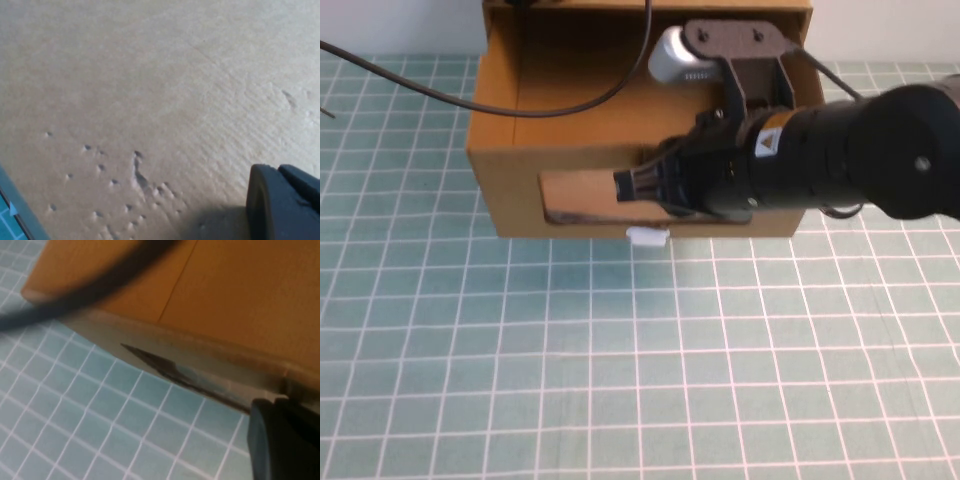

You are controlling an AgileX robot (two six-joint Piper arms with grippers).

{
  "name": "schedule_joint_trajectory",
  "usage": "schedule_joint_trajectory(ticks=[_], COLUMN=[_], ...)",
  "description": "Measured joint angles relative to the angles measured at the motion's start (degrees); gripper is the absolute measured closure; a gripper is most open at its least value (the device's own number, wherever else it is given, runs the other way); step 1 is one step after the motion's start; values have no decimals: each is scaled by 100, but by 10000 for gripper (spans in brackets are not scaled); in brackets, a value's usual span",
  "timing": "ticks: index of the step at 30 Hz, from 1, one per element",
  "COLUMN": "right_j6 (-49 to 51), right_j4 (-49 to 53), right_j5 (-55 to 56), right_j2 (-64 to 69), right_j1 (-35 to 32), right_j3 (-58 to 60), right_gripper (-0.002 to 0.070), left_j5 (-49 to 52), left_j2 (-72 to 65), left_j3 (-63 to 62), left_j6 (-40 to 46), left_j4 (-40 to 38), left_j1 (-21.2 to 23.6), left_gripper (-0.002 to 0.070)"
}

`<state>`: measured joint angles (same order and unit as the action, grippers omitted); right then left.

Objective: Close the shoe box
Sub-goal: Close the shoe box with your right arm

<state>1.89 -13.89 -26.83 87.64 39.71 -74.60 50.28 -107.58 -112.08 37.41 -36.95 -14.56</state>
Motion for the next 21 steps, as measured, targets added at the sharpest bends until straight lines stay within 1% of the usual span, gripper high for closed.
schedule_joint_trajectory(ticks=[6,18,21], right_j6=[0,0,-56], right_j4=[34,-48,-163], right_j5=[34,-186,-445], right_j2=[291,1005,1114], right_j1=[-35,-695,-793], right_j3=[-465,-1376,-1602], right_gripper=[687,687,687], left_j5=[22,44,43], left_j2=[0,0,0], left_j3=[0,0,0], left_j6=[0,0,0], left_j4=[-4,-13,-27], left_j1=[0,0,0], left_gripper=[680,680,680])
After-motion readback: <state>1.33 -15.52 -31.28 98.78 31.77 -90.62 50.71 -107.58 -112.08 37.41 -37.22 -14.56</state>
